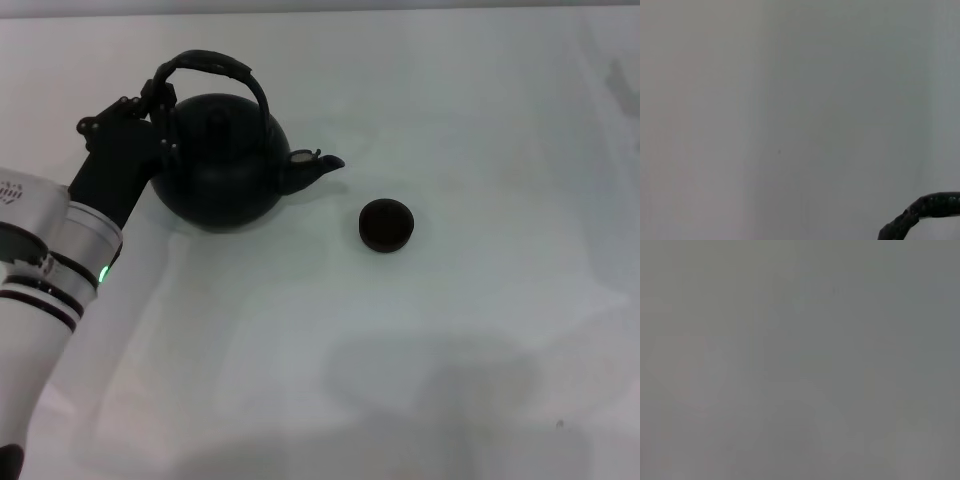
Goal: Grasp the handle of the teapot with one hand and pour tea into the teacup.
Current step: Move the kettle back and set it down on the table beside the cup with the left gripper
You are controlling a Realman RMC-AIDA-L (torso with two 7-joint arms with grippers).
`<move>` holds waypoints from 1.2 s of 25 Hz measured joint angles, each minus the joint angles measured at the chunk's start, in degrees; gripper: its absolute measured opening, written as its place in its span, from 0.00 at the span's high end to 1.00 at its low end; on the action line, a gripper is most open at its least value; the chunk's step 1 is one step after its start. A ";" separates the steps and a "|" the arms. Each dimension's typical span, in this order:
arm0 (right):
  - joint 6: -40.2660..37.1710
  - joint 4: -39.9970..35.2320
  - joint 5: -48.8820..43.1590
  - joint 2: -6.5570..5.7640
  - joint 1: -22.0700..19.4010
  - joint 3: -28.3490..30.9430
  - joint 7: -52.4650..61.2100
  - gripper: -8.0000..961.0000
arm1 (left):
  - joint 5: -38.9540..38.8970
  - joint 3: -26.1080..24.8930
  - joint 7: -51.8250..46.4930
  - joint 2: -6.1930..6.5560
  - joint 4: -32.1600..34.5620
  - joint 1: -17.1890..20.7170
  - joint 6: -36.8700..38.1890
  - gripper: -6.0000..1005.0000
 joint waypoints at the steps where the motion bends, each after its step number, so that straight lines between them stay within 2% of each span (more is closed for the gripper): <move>1: 0.00 0.00 0.01 0.01 0.12 -0.02 0.00 0.12 | 0.04 0.45 0.09 0.00 -0.39 -0.32 0.00 0.88; 19: 0.08 0.00 0.20 -0.05 0.94 0.49 0.02 0.12 | -0.13 1.09 -0.06 0.09 -1.86 -0.73 -0.87 0.88; 24: 0.03 0.01 0.19 -0.07 1.02 0.49 0.02 0.12 | -0.08 1.09 -0.05 0.17 -1.90 -0.50 -1.25 0.76; 29: -0.01 0.00 0.19 -0.07 1.02 0.49 0.01 0.12 | -0.34 1.03 -0.06 0.24 -1.35 0.20 -0.39 0.74; 30: -0.01 0.01 0.20 -0.07 1.00 0.49 0.01 0.12 | -0.25 1.08 -0.06 0.28 -1.30 0.50 0.11 0.66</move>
